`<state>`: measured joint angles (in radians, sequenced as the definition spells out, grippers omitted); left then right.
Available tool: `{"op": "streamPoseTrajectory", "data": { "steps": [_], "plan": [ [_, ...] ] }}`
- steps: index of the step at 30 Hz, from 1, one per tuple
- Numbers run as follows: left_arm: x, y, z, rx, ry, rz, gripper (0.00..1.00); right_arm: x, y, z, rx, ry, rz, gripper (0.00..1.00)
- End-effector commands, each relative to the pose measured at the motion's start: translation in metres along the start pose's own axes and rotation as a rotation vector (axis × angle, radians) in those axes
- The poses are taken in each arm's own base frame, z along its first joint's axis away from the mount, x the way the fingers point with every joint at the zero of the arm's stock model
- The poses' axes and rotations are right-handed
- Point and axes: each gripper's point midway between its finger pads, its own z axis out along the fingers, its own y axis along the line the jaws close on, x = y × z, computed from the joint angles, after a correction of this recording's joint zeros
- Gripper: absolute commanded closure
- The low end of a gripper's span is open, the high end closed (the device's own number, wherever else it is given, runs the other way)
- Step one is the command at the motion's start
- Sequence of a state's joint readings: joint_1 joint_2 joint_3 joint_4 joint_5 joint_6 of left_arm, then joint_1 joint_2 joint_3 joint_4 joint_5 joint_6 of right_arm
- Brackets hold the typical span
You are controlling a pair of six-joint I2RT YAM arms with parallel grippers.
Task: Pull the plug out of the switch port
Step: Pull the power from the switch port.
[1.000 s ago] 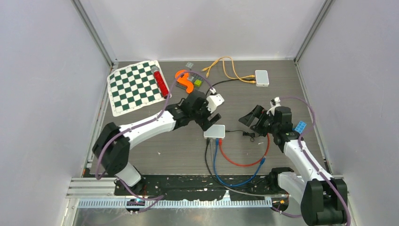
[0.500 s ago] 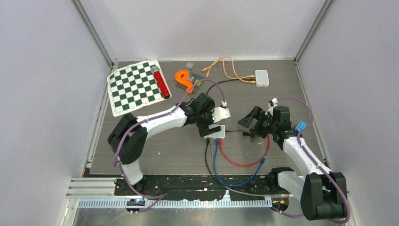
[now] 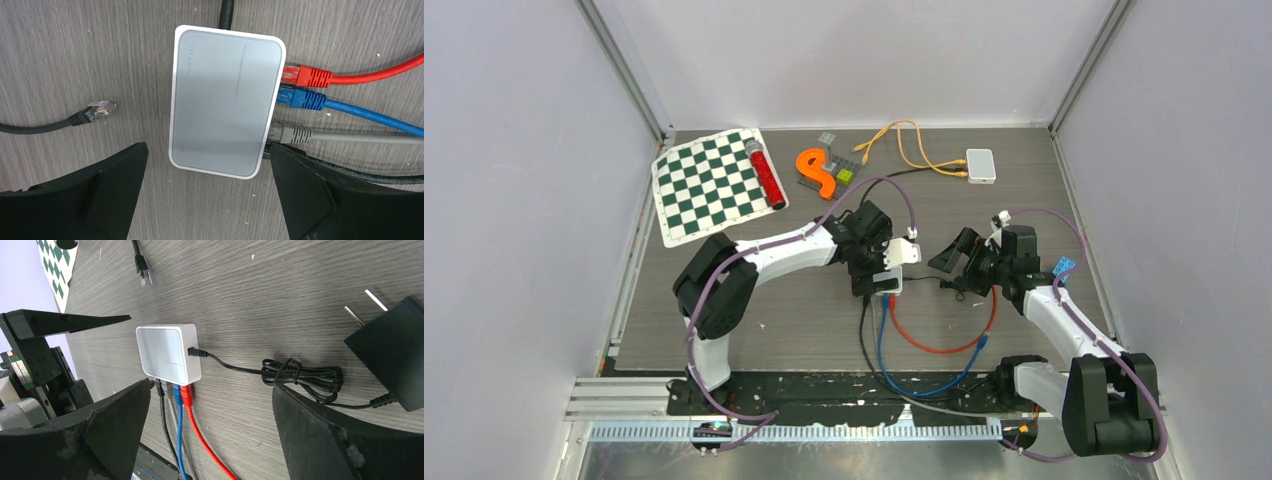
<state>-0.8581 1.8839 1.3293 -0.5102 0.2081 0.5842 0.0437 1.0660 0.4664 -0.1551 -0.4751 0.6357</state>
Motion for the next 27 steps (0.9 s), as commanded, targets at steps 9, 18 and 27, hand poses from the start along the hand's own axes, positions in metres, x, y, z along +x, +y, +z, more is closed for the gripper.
{"op": "streamPoseTrajectory", "data": {
  "steps": [9,18,27],
  "plan": [
    [-0.008,0.001,0.009,0.006,0.007,0.037,0.04,-0.008,0.009,0.002,-0.035,0.000,-0.027,0.01],
    [0.002,-0.003,0.009,0.004,0.027,0.022,0.19,-0.005,0.007,0.005,-0.038,0.009,-0.007,0.03],
    [0.011,-0.023,0.001,0.040,0.024,-0.067,0.29,0.002,0.003,0.011,-0.043,0.028,0.028,0.08]
  ]
}}
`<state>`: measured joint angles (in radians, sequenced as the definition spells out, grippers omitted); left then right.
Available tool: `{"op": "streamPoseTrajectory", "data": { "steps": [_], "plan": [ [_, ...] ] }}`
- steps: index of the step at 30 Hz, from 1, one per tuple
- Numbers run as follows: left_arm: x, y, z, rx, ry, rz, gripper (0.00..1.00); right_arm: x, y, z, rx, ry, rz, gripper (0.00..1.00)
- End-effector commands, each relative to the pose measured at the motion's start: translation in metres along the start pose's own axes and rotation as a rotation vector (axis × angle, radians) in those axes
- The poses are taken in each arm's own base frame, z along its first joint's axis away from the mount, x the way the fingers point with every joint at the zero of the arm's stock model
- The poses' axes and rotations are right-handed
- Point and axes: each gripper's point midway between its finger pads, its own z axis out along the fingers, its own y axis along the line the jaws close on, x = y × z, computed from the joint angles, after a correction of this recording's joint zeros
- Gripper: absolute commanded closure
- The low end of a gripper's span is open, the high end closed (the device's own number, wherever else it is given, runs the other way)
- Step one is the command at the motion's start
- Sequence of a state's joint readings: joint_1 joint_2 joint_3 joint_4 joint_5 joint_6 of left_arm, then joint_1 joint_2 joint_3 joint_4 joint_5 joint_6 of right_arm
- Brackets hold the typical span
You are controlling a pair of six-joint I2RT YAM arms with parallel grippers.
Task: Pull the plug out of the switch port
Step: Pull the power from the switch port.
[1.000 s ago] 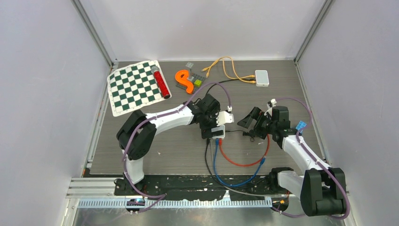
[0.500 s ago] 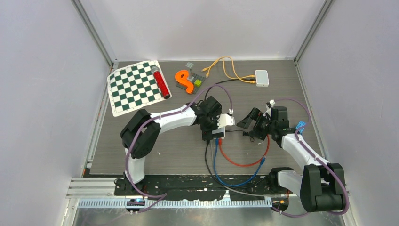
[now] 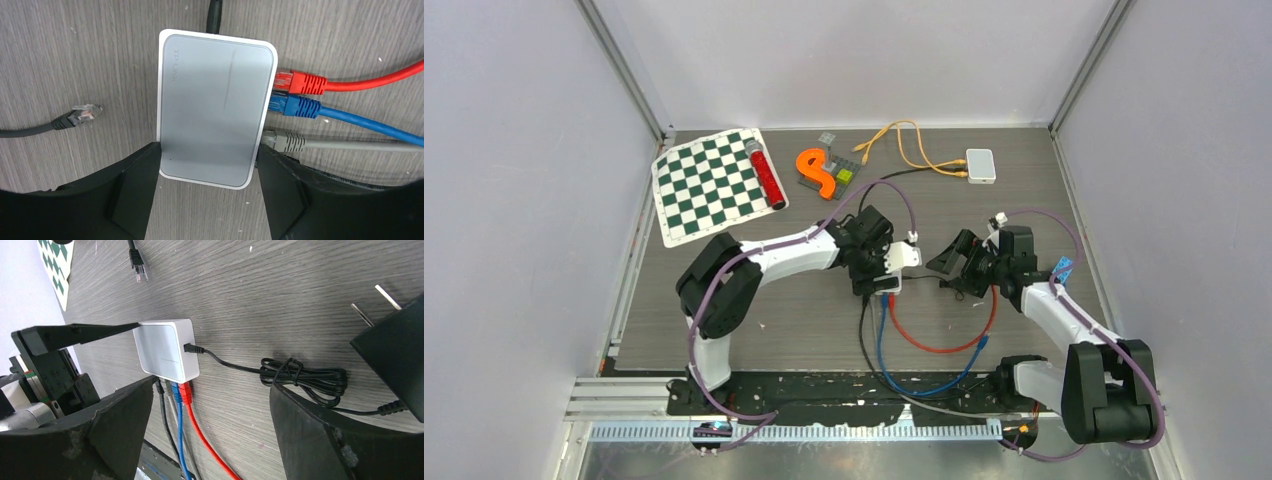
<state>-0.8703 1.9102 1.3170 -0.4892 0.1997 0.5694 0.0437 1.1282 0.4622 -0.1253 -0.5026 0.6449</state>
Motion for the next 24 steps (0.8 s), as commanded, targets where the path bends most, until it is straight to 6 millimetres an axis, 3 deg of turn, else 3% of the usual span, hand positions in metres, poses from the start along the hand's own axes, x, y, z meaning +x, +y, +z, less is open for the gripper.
{"op": "streamPoseTrajectory", "data": {
  "steps": [1,7,11,16,19,24],
  "plan": [
    [0.008,-0.020,-0.011,0.033,0.008,-0.068,0.30,-0.003,0.007,0.003,-0.042,-0.011,0.004,0.08],
    [0.017,-0.033,-0.012,0.045,0.032,-0.132,0.39,0.002,0.010,0.008,-0.055,0.009,0.016,0.10],
    [0.018,-0.038,-0.013,0.041,0.041,-0.190,0.35,0.009,0.015,0.011,-0.065,0.021,0.016,0.11],
    [0.016,-0.033,-0.014,-0.004,0.043,-0.209,0.23,0.011,0.018,0.012,-0.047,-0.003,0.030,0.11],
    [0.007,-0.022,-0.024,-0.056,0.008,-0.199,0.03,0.004,0.020,0.008,-0.037,-0.048,0.018,0.11],
    [-0.013,0.004,-0.056,-0.185,-0.084,-0.180,0.00,-0.011,0.018,-0.007,0.016,-0.149,-0.015,0.11]
  ]
}}
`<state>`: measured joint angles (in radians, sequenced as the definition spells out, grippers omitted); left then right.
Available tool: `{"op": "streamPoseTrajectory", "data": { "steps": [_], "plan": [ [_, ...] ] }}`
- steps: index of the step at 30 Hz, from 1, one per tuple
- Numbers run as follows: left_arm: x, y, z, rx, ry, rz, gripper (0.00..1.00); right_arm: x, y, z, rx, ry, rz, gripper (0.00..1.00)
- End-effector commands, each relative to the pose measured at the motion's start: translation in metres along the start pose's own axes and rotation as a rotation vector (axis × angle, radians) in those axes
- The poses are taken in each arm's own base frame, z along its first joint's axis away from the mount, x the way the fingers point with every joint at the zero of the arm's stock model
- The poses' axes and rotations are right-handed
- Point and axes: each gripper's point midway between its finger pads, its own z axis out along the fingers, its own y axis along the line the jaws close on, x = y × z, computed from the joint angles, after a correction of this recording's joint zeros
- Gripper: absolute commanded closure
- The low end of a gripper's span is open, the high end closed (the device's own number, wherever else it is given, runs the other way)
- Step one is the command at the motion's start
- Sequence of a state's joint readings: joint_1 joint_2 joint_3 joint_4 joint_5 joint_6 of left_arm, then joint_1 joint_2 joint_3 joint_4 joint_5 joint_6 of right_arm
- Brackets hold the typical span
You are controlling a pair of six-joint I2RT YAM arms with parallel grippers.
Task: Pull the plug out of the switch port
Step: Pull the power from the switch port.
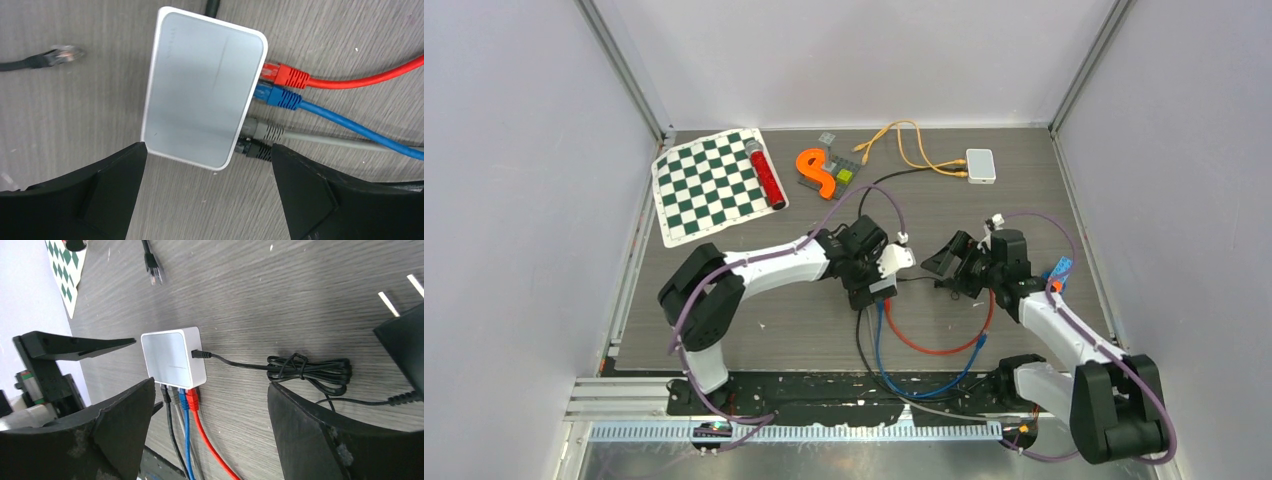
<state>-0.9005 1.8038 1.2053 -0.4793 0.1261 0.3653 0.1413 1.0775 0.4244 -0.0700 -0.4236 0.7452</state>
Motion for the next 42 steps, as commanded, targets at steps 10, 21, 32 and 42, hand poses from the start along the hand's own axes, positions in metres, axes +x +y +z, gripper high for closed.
{"op": "streamPoseTrajectory", "data": {
  "steps": [10,21,32,42],
  "plan": [
    [-0.051,0.070,-0.109,-0.275,-0.423,-0.190,0.00,-0.026,0.008,-0.022,0.027,-0.165,-0.046,0.10],
    [-0.043,0.074,-0.141,-0.291,-0.576,-0.339,0.01,0.001,0.027,-0.010,0.046,0.035,-0.107,0.07],
    [-0.024,0.062,-0.089,-0.165,-0.406,0.032,0.00,0.025,0.020,0.008,0.053,-0.021,0.013,0.10],
    [-0.002,0.054,-0.042,-0.001,-0.150,0.198,0.00,0.026,0.006,0.025,0.142,0.044,-0.048,0.11]
  ]
}}
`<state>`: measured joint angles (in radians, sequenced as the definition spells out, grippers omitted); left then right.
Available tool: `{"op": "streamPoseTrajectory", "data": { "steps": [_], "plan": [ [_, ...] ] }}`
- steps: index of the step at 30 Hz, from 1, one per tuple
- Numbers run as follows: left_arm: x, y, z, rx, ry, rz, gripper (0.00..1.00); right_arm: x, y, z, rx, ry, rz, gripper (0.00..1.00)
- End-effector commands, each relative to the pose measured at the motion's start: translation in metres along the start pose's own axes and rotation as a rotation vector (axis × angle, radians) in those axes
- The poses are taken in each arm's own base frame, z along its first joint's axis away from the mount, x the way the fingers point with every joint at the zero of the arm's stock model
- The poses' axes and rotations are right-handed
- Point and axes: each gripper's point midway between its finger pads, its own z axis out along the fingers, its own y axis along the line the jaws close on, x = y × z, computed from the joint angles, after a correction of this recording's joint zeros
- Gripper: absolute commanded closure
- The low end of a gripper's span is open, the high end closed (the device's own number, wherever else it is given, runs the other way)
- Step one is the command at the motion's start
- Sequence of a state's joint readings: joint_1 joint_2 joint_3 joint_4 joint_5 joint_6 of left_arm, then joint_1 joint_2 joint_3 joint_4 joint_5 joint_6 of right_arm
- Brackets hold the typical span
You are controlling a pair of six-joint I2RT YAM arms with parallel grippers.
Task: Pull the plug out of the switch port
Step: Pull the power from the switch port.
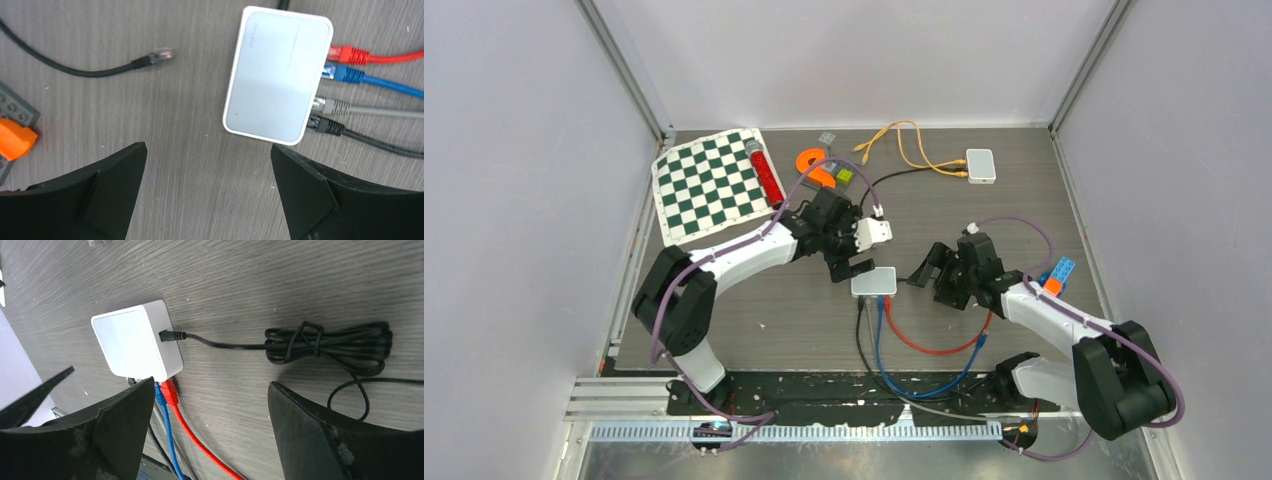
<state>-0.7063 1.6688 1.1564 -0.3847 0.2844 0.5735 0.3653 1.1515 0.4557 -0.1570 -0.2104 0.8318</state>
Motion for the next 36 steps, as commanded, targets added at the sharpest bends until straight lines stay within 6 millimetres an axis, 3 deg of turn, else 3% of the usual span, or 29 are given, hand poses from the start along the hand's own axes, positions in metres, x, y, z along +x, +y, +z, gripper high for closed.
{"op": "streamPoseTrajectory", "data": {
  "steps": [1,5,14,21,26,36],
  "plan": [
    [0.008,-0.013,0.002,0.075,0.060,0.116,0.00,-0.016,0.016,0.008,-0.031,-0.029,-0.015,0.11],
    [0.018,-0.019,0.009,0.099,0.101,0.131,0.00,-0.011,0.020,0.014,-0.068,-0.009,0.012,0.11],
    [0.007,-0.035,0.029,0.143,0.132,0.145,0.00,-0.014,0.024,0.011,-0.083,-0.021,0.015,0.11],
    [0.003,-0.036,0.029,0.146,0.127,0.139,0.00,-0.015,0.022,0.008,-0.079,-0.039,0.015,0.11],
    [-0.011,-0.035,0.032,0.148,0.095,0.082,0.00,-0.015,0.021,0.008,-0.076,-0.043,0.023,0.11],
    [-0.001,-0.045,0.045,0.178,0.144,0.065,0.05,-0.013,0.010,0.010,-0.047,-0.076,0.140,0.21]
  ]
}}
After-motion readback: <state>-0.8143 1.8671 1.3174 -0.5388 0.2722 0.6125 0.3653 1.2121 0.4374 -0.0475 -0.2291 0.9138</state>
